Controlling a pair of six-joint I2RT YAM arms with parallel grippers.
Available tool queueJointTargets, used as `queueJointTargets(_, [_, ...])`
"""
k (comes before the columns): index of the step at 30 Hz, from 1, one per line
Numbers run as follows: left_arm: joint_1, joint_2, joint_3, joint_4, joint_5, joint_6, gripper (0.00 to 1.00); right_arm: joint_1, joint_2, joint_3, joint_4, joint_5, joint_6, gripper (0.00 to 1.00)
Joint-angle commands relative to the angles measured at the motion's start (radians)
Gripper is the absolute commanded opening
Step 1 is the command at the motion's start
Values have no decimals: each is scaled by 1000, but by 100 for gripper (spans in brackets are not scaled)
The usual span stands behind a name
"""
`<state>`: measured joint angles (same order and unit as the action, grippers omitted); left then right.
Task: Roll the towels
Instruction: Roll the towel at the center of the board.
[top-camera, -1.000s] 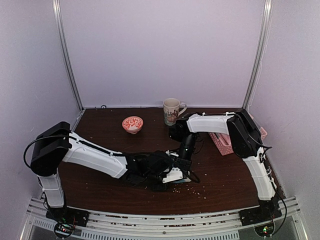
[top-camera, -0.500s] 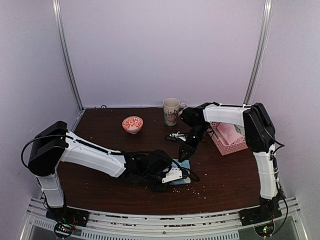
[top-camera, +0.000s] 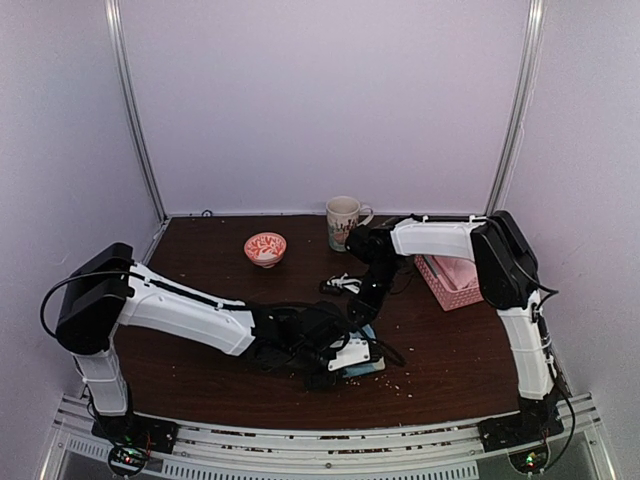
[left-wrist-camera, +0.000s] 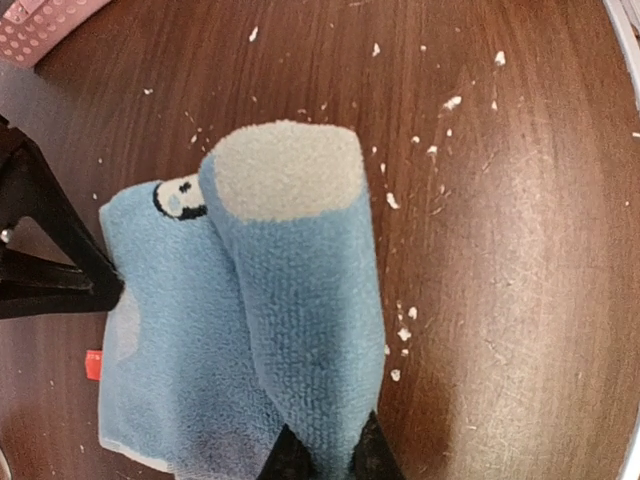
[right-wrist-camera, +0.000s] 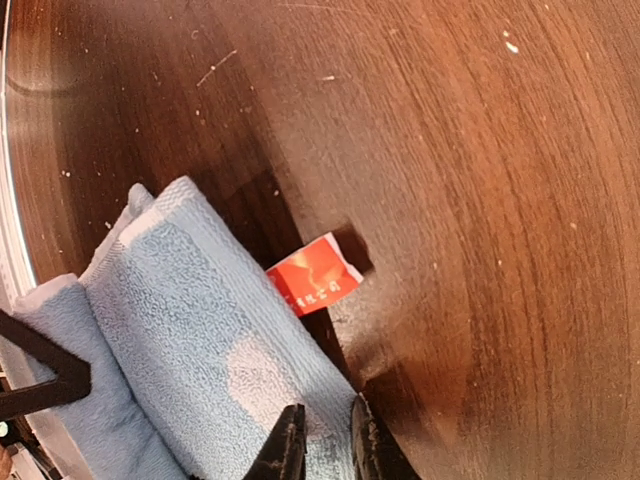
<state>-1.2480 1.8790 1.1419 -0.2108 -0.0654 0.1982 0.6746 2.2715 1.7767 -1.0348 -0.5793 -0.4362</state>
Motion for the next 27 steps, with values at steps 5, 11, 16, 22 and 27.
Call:
queueJointTargets(5, [61, 105, 30, -47, 169, -106, 2, -16, -10, 97, -38, -92, -55, 27])
queueJointTargets(11, [129, 158, 107, -143, 301, -133, 2, -79, -135, 370, -135, -187, -29, 39])
queueJointTargets(16, [221, 229, 205, -247, 536, -164, 2, -110, -358, 271, 16, -185, 32, 42])
queueJointTargets(22, [284, 361, 340, -381, 728, -191, 3, -113, -602, 59, 193, -125, 66, 45])
queueJointTargets(27, [313, 446, 434, -487, 811, -182, 1, -68, -654, 41, -24, -292, -199, 45])
